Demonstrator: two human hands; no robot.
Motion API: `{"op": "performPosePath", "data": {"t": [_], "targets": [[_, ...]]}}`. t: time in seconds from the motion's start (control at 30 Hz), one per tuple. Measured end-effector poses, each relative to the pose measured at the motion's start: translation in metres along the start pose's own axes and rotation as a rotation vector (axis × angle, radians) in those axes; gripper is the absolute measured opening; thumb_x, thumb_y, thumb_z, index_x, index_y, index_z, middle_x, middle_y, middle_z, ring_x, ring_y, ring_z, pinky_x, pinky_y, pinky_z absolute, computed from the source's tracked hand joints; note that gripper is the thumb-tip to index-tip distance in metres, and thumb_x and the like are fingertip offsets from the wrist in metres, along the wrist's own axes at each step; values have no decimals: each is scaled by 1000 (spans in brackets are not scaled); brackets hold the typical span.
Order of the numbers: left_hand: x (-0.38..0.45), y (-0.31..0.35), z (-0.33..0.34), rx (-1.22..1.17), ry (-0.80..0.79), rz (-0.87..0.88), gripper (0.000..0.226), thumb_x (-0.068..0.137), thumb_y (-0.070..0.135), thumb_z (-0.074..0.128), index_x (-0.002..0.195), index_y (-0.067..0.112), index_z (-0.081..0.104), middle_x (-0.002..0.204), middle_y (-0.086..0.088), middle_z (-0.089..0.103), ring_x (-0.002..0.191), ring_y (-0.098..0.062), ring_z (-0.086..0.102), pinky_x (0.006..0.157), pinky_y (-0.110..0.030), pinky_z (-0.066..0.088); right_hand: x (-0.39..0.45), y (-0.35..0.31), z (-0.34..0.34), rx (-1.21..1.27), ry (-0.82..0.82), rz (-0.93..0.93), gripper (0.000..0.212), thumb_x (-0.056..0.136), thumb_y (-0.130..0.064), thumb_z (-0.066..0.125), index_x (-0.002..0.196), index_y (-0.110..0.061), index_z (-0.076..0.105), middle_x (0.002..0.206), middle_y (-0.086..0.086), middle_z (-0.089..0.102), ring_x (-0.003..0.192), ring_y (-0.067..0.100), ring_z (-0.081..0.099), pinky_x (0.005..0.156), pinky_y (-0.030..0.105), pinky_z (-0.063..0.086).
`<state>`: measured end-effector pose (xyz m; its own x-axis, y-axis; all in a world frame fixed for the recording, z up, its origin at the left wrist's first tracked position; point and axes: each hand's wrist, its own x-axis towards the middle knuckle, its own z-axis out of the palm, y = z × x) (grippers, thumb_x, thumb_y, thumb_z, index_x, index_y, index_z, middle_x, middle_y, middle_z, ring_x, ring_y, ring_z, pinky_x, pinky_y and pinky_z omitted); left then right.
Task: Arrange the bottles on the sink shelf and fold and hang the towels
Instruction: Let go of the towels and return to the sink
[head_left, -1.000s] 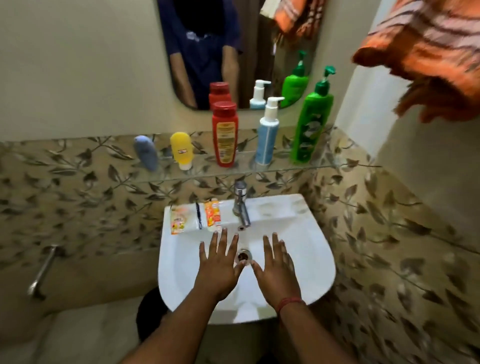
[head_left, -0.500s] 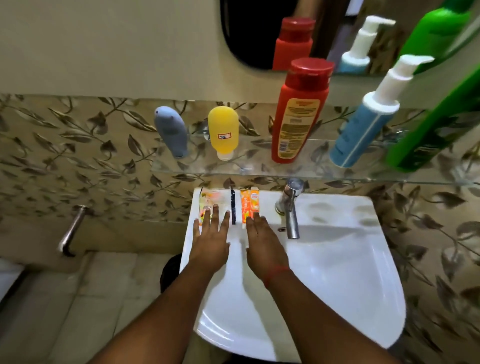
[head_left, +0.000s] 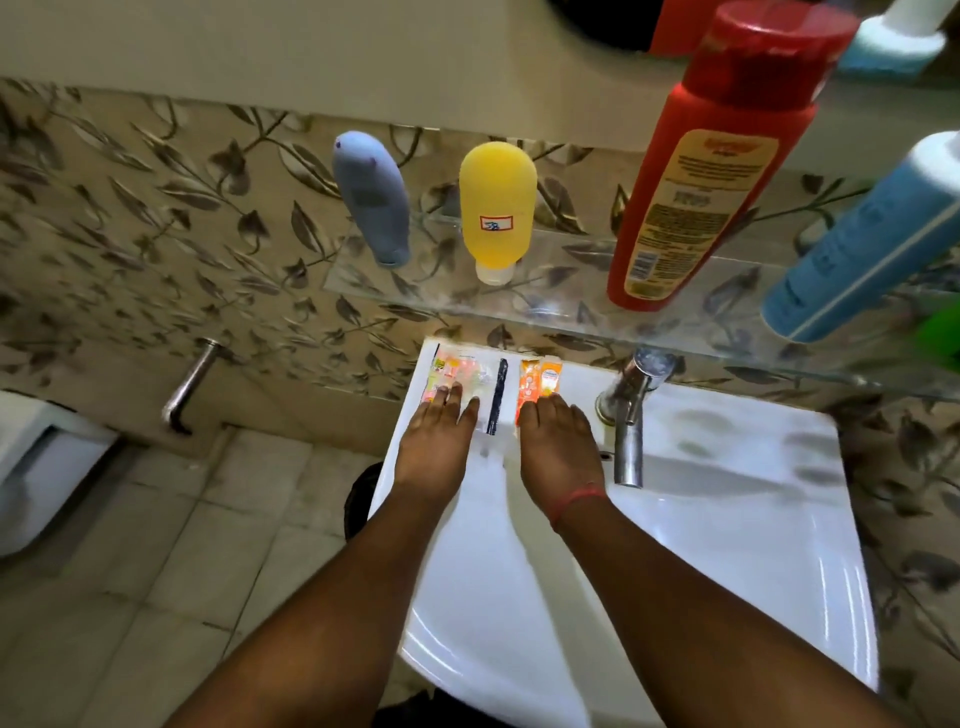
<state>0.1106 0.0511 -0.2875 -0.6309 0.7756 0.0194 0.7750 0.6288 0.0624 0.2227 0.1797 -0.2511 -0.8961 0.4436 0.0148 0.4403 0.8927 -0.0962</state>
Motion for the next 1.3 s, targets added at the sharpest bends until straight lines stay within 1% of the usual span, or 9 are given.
{"op": "performPosePath", "data": {"t": [0.13,0.23,0.33,0.47,0.53,0.7,0.9,1.03,1.3], "targets": [[-17,-11,-16,-125,120,-48,54,76,-10,60,126,9,67,135,-14,64,124,-33,62,103,-43,49,0,-6,-12,120,132,28,37,70,6,56,104,-6,64,89,13,65,83,35,64,71,38,52],[-37,-24,-32,-301,285,-182,51,78,-7,50,123,9,69,126,-11,70,113,-29,69,97,-43,53,-4,-26,-20,294,223,123,34,82,-1,58,115,-6,62,100,12,69,92,32,66,74,36,54],[-63,-44,-47,-576,342,-512,56,87,-6,46,132,21,64,120,-6,72,106,-30,67,84,-40,55,-9,-69,-34,462,307,135,31,93,-10,54,123,-8,59,113,10,67,103,28,64,84,34,52],[-95,-90,-52,-824,462,-764,43,96,-3,46,131,15,64,122,-4,71,109,-22,66,85,-24,46,-2,-154,-44,596,309,24,21,91,-7,56,112,-10,59,111,9,57,94,28,61,76,34,50],[-102,-122,-47,-871,410,-840,35,102,4,46,130,12,64,119,-1,70,107,-18,64,83,-23,44,7,-197,-40,586,267,37,17,88,-7,60,105,-11,59,110,10,55,87,29,62,70,35,51],[-124,-225,7,-834,251,-873,25,102,12,44,111,10,68,102,-14,72,94,-32,66,73,-30,45,25,-292,29,604,50,139,13,91,-15,56,103,-12,57,108,11,56,88,31,61,68,37,47],[-146,-306,124,-807,-6,-934,28,101,11,43,117,7,66,101,-20,70,91,-40,66,81,-45,56,31,-330,188,745,-238,700,30,90,-9,51,118,-8,63,123,19,62,116,38,57,95,38,45],[-144,-321,232,-891,-250,-945,25,98,25,45,113,21,65,100,-11,72,89,-36,69,79,-53,59,26,-313,284,732,-356,972,35,93,-7,48,125,-8,62,123,22,65,115,38,60,89,37,47],[-108,-288,394,-941,-455,-808,29,99,11,48,123,1,62,127,-24,64,117,-39,60,96,-38,47,41,-311,448,871,-276,1081,33,94,-11,54,126,-8,62,126,17,65,118,35,59,95,32,45]]}}
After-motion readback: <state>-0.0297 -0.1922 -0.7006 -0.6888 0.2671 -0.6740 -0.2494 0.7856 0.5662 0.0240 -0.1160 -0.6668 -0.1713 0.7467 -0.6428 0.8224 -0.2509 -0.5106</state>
